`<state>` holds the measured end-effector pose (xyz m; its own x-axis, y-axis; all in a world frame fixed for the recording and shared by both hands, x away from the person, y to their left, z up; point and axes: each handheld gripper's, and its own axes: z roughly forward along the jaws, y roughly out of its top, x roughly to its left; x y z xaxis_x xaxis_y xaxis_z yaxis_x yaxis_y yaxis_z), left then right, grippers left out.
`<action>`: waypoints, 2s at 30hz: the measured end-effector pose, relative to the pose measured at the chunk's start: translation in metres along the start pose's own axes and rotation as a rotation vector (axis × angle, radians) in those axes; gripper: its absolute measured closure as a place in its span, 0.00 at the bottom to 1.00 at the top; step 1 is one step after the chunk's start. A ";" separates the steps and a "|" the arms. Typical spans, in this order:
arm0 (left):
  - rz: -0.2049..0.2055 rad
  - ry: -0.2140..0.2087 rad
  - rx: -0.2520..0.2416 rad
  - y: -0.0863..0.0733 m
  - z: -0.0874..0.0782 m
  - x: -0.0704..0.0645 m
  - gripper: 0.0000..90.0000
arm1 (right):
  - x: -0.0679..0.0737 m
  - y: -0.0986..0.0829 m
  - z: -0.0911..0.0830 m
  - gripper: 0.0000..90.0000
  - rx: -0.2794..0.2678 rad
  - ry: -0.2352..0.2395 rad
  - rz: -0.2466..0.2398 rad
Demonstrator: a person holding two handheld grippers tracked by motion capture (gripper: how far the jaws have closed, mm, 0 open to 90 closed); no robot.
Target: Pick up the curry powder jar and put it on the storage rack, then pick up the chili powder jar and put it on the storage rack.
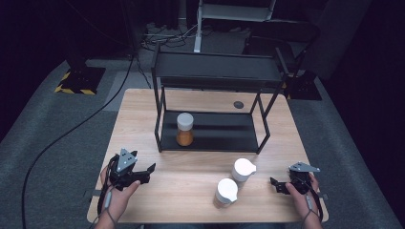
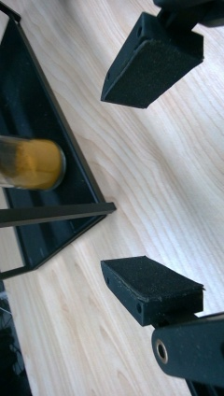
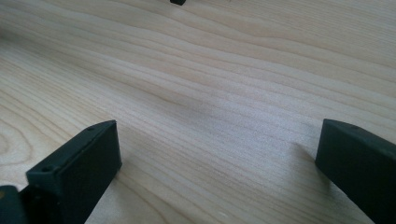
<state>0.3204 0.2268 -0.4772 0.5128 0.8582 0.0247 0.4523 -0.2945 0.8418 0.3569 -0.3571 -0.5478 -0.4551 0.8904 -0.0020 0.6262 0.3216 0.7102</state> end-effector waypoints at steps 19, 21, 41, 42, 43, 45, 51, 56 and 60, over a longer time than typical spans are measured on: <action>-0.027 0.026 0.067 -0.037 0.007 0.005 0.16 | 0.001 0.000 0.000 0.00 0.000 0.002 -0.003; -0.030 0.026 0.069 -0.039 0.007 0.005 0.16 | 0.001 0.000 0.000 0.00 0.000 0.002 -0.003; -0.093 0.019 0.170 -0.066 0.016 0.014 0.15 | 0.001 0.000 0.000 0.00 0.000 0.002 -0.003; -0.095 0.020 0.182 -0.067 0.016 0.014 0.14 | 0.001 0.000 0.000 0.00 0.000 0.002 -0.003; -0.097 0.021 0.199 -0.070 0.018 0.015 0.14 | 0.001 0.000 0.000 0.00 0.000 0.002 -0.003; -0.094 0.022 0.211 -0.070 0.018 0.015 0.14 | 0.001 0.000 0.000 0.00 0.000 0.002 -0.003; -0.067 0.026 0.220 -0.071 0.017 0.015 0.14 | 0.001 -0.001 -0.001 0.00 0.000 0.003 -0.003; -0.066 0.025 0.220 -0.071 0.017 0.015 0.14 | 0.002 -0.001 -0.001 0.00 0.000 0.003 -0.001; -0.063 0.020 0.221 -0.071 0.018 0.015 0.12 | 0.002 -0.001 -0.001 0.00 0.000 0.002 -0.003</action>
<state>0.3088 0.2528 -0.5460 0.4650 0.8852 -0.0113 0.6328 -0.3234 0.7036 0.3541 -0.3560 -0.5478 -0.4582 0.8889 -0.0022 0.6249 0.3239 0.7103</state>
